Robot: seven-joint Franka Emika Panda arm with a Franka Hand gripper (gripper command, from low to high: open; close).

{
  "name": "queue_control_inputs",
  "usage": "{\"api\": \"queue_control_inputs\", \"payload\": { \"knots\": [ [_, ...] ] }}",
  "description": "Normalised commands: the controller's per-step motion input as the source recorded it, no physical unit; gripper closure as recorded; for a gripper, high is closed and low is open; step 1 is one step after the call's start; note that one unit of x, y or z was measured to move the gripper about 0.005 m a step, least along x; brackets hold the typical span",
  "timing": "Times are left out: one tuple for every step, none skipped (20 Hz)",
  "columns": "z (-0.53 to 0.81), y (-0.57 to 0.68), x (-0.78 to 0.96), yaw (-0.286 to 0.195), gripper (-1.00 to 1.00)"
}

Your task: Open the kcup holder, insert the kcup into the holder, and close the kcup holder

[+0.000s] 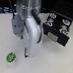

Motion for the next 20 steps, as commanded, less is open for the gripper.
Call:
{"api": "queue_control_inputs", "payload": {
  "knots": [
    [0.0,-0.54,0.27,-0.23,-1.0],
    [0.0,-0.52,0.28,-0.235,-1.0],
    [-0.01,-0.51,0.3,-0.235,-1.0],
    [-0.02,-0.51,0.35,-0.224,-1.0],
    [-0.03,-0.45,0.34,-0.226,-1.0],
    [-0.07,-0.37,0.34,-0.223,-1.0],
    [-0.08,-0.31,0.35,-0.217,-1.0],
    [-0.05,-0.29,0.42,-0.217,-1.0],
    [-0.01,-0.28,0.49,-0.207,-1.0],
    [0.0,-0.26,0.53,-0.213,-1.0],
    [-0.01,-0.26,0.56,-0.215,-1.0],
    [-0.02,-0.25,0.58,-0.214,-1.0],
    [-0.01,-0.24,0.57,-0.21,-1.0],
    [0.0,-0.26,0.43,-0.185,-1.0],
    [0.0,-0.26,0.5,-0.188,-1.0],
    [0.0,-0.27,0.52,-0.191,-1.0],
    [-0.03,-0.25,0.48,-0.19,-1.0],
    [-0.05,-0.24,0.45,-0.197,-1.0],
    [-0.09,-0.24,0.38,-0.19,-1.0],
    [-0.13,-0.25,0.31,-0.167,-1.0]
  ]
}}
